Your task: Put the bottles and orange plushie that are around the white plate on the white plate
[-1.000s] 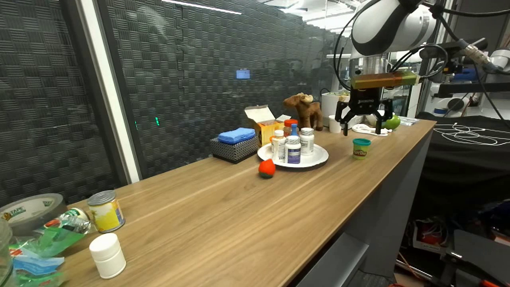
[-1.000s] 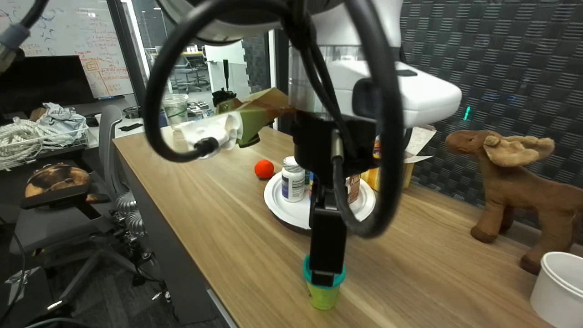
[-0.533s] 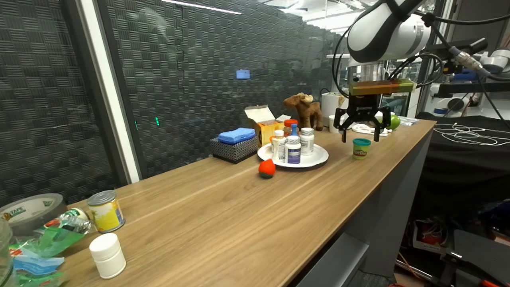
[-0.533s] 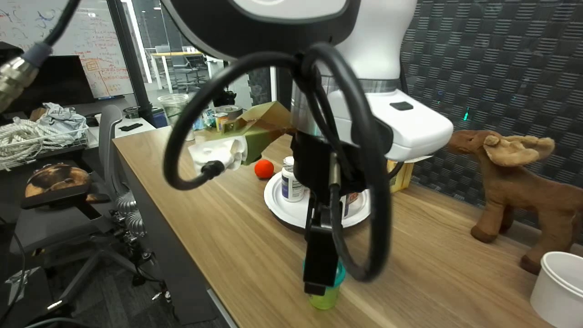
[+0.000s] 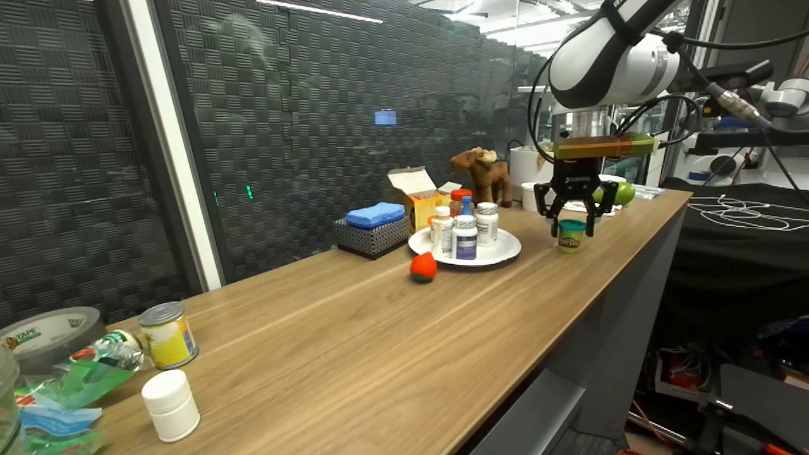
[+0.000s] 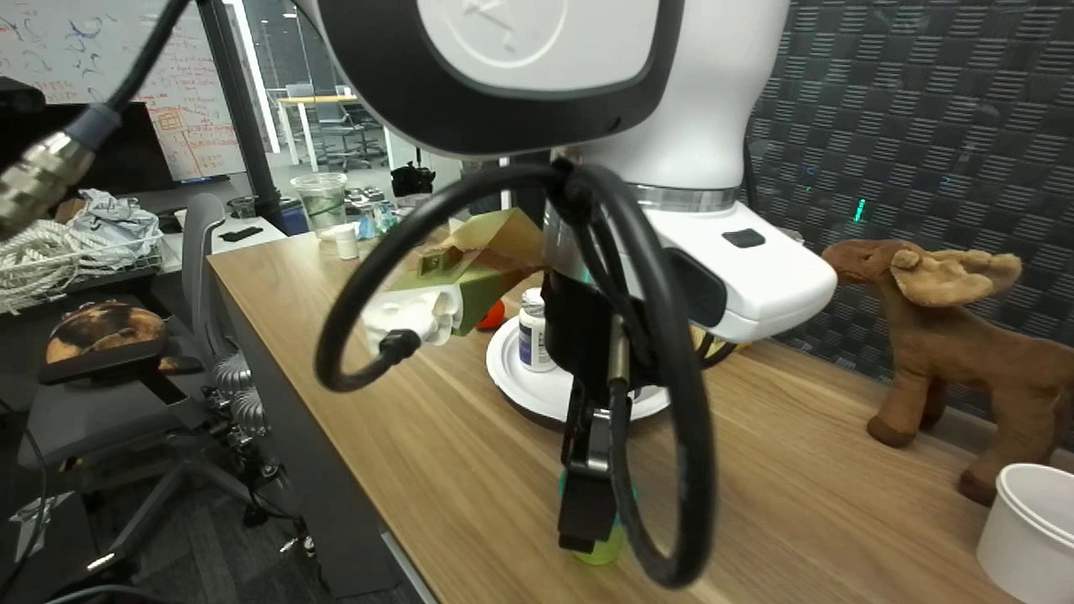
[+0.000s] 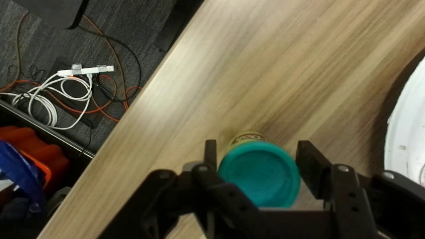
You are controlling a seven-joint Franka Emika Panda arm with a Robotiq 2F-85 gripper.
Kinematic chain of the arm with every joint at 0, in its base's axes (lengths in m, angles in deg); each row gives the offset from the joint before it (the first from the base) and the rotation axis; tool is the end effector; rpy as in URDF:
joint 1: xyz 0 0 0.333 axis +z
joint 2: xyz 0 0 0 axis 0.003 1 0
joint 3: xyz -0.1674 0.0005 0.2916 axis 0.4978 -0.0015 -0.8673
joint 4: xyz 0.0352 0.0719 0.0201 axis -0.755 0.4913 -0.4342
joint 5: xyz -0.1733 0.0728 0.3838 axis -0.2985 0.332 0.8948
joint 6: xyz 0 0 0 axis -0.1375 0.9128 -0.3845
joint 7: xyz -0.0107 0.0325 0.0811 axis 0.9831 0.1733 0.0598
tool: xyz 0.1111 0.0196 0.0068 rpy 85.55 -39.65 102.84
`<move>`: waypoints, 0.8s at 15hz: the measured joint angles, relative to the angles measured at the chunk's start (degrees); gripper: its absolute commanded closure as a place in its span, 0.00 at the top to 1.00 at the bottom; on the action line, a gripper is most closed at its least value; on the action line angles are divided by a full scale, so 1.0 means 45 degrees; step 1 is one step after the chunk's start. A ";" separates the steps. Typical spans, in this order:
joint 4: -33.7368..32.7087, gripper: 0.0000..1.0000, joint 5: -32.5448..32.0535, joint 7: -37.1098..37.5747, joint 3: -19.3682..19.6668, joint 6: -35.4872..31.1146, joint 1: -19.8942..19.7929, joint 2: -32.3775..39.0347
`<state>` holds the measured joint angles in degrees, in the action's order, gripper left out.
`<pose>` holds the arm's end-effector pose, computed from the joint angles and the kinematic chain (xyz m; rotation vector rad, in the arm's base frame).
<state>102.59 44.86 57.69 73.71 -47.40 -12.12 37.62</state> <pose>0.5138 -0.2416 0.3122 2.7519 -1.4595 -0.1501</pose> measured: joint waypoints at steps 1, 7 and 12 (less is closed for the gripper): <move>0.0000 0.28 0.0000 0.0000 0.0021 -0.0024 -0.0001 0.0003; 0.0036 0.27 -0.0236 0.0177 0.0023 -0.0091 0.0181 -0.0237; 0.0112 0.27 -0.1408 0.1189 -0.0572 -0.0033 0.1063 -0.1212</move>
<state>103.09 38.53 63.04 71.14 -47.55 -7.33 32.17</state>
